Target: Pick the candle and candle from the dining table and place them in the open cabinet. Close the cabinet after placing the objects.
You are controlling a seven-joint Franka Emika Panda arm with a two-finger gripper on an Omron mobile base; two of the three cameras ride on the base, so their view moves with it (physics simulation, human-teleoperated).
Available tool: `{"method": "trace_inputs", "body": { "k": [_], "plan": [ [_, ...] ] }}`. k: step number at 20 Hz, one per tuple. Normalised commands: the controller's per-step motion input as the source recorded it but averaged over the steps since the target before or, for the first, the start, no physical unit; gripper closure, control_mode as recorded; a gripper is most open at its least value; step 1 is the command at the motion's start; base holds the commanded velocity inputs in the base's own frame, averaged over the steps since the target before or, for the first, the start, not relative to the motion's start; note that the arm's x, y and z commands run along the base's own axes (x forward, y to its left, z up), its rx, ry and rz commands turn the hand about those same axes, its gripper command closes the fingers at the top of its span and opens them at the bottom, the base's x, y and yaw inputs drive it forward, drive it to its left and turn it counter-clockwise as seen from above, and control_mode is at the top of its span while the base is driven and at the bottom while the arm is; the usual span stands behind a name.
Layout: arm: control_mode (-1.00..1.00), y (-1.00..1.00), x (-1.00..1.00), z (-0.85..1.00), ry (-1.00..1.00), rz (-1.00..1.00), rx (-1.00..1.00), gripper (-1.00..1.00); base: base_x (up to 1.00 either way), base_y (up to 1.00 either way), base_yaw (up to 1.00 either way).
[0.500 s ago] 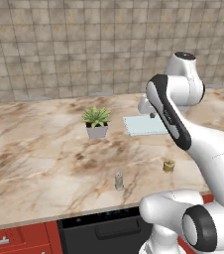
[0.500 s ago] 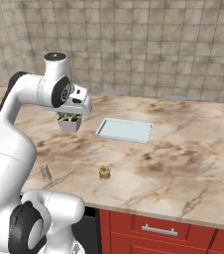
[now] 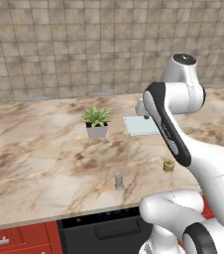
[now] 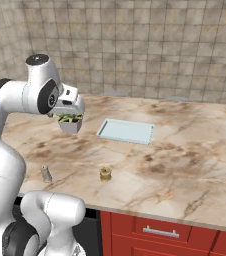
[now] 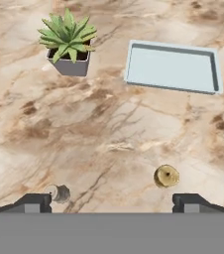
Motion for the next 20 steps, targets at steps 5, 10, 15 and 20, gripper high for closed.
{"method": "trace_inputs", "body": {
  "k": [5,10,15,20],
  "plan": [
    [-1.00,0.11,-0.35,-0.15,-0.08,0.05,-0.02,-1.00,0.00,0.00,0.00],
    [-1.00,0.01,-0.23,-0.29,-0.02,0.09,0.00,-1.00,0.00,0.00,0.00],
    [-1.00,0.02,-0.39,-0.32,-0.10,0.11,0.00,-1.00,0.00,0.00,0.00],
    [-1.00,0.10,-0.55,-0.31,-0.17,0.16,-0.01,-1.00,0.00,0.00,0.00]
  ]
}}
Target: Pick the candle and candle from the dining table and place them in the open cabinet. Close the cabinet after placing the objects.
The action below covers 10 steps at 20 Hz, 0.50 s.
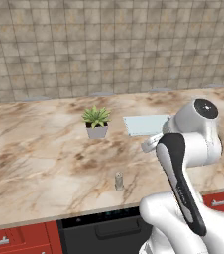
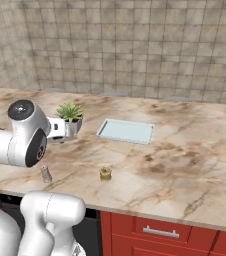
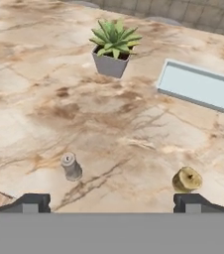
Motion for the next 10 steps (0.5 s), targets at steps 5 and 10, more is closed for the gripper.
{"method": "trace_inputs", "body": {
  "k": [5,10],
  "plan": [
    [-1.00,0.12,-0.54,-0.22,-0.17,0.19,-0.01,-1.00,0.00,0.00,0.00],
    [-1.00,0.08,-0.47,-0.16,-0.16,0.23,-0.01,-1.00,0.00,0.00,0.00]
  ]
}}
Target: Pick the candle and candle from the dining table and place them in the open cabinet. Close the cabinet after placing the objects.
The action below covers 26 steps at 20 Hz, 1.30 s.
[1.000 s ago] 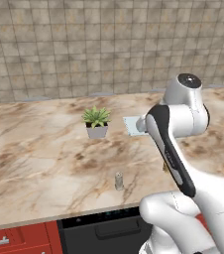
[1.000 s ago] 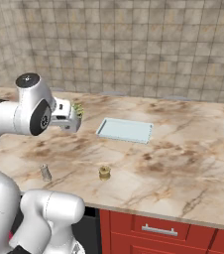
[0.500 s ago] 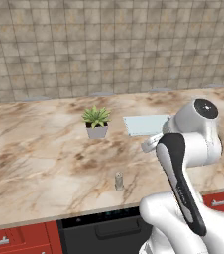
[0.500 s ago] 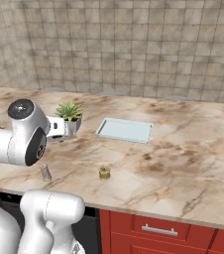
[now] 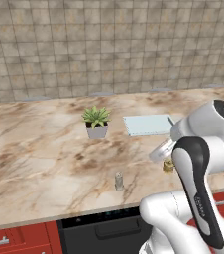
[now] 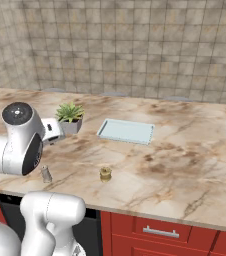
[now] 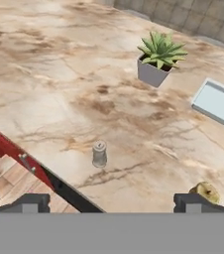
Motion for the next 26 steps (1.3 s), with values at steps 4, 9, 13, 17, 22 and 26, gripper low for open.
{"method": "trace_inputs", "body": {
  "k": [4,9,13,17,22,26],
  "plan": [
    [-1.00,0.14,-0.41,-0.17,-0.14,0.25,-0.04,-1.00,0.00,0.00,0.00],
    [-1.00,0.08,-0.26,-0.31,-0.13,0.26,-0.06,-1.00,0.00,0.00,0.00],
    [-1.00,0.14,-0.22,-0.35,-0.03,0.23,-0.09,-1.00,0.00,0.00,0.00],
    [-1.00,0.01,-0.03,-0.37,0.00,0.12,-0.05,-1.00,0.00,0.00,0.00],
    [-1.00,0.01,0.00,-0.29,0.00,0.03,-0.02,-1.00,0.00,0.00,0.00],
    [-1.00,0.00,0.00,-0.24,-0.09,0.04,0.00,-1.00,0.00,0.00,0.00]
  ]
}}
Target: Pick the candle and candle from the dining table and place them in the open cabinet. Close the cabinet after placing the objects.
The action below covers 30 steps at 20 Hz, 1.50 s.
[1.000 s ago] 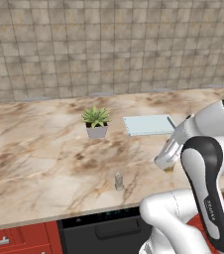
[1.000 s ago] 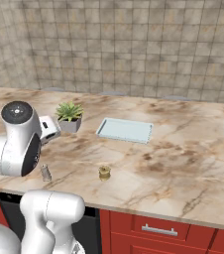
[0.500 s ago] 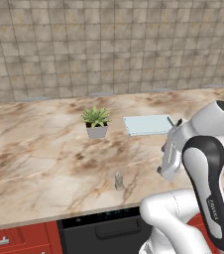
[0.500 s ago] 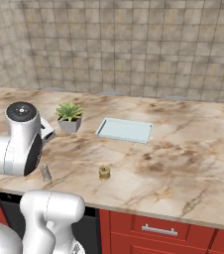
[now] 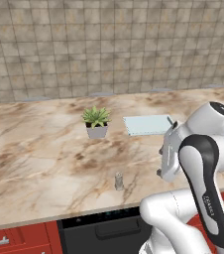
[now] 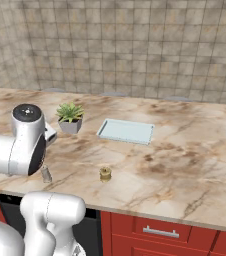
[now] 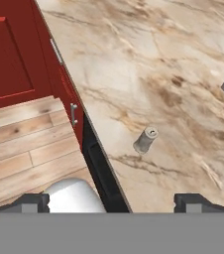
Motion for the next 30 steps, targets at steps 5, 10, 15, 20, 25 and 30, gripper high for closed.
{"method": "trace_inputs", "body": {
  "k": [5,10,15,20,25,30],
  "plan": [
    [-1.00,0.00,0.11,-0.07,-0.04,0.00,0.00,-1.00,0.00,0.00,0.00],
    [-1.00,0.01,0.29,-0.11,-0.12,0.00,0.00,-1.00,0.00,0.00,0.00],
    [-1.00,0.00,0.22,-0.14,-0.19,0.02,0.01,-1.00,0.00,0.00,0.00],
    [-1.00,0.00,0.03,-0.25,-0.23,0.08,0.00,-1.00,0.00,0.00,0.00],
    [-1.00,0.00,0.00,-0.33,-0.15,0.10,0.00,-1.00,0.00,0.00,0.00],
    [-1.00,0.00,-0.01,-0.37,-0.07,0.05,0.00,-1.00,0.00,0.00,0.00]
  ]
}}
